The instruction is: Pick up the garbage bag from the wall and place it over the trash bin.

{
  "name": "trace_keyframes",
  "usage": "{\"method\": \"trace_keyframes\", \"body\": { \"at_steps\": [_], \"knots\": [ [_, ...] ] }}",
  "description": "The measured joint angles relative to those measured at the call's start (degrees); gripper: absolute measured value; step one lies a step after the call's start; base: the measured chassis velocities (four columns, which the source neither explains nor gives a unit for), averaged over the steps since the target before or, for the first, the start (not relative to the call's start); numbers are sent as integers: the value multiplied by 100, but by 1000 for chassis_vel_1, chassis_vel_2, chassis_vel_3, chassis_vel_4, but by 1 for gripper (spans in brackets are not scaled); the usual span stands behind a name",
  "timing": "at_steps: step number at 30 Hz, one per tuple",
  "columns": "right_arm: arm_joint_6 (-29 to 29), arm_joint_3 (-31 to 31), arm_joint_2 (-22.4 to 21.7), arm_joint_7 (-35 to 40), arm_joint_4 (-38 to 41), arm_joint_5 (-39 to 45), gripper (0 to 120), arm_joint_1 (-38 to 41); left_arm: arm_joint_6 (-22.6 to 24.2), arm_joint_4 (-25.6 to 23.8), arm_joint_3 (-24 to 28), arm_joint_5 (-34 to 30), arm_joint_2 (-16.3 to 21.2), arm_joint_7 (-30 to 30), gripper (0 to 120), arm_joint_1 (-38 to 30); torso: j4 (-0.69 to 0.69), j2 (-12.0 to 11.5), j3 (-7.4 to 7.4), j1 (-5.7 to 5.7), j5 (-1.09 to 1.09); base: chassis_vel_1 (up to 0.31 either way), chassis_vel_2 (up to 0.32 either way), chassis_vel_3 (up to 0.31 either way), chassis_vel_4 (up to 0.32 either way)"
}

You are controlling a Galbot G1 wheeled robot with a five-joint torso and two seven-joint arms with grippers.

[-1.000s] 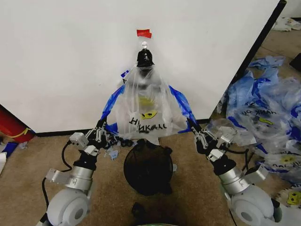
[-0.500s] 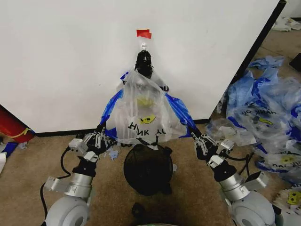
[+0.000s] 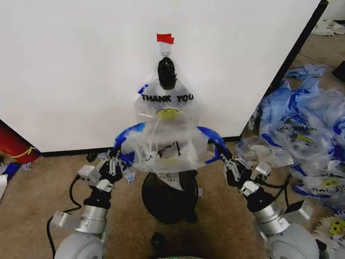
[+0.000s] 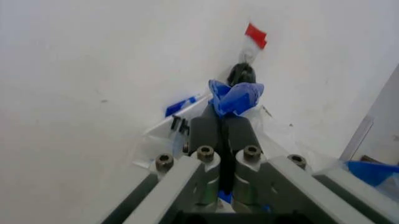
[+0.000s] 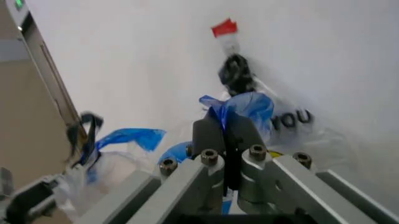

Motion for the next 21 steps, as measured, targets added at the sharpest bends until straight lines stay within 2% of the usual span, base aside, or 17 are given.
{"method": "trace_keyframes", "body": {
  "at_steps": [9, 21],
  "knots": [
    [-34, 131, -125, -14, 440, 60, 0, -292, -4, -289, -42, 105, 18, 8, 0, 424, 0, 0, 0, 0, 0, 0, 0, 0, 0],
    [53, 449, -198, -64, 704, -196, 0, -1264, -154, -453, -54, 420, 97, 30, 0, 959, 0, 0, 0, 0, 0, 0, 0, 0, 0]
  ]
}}
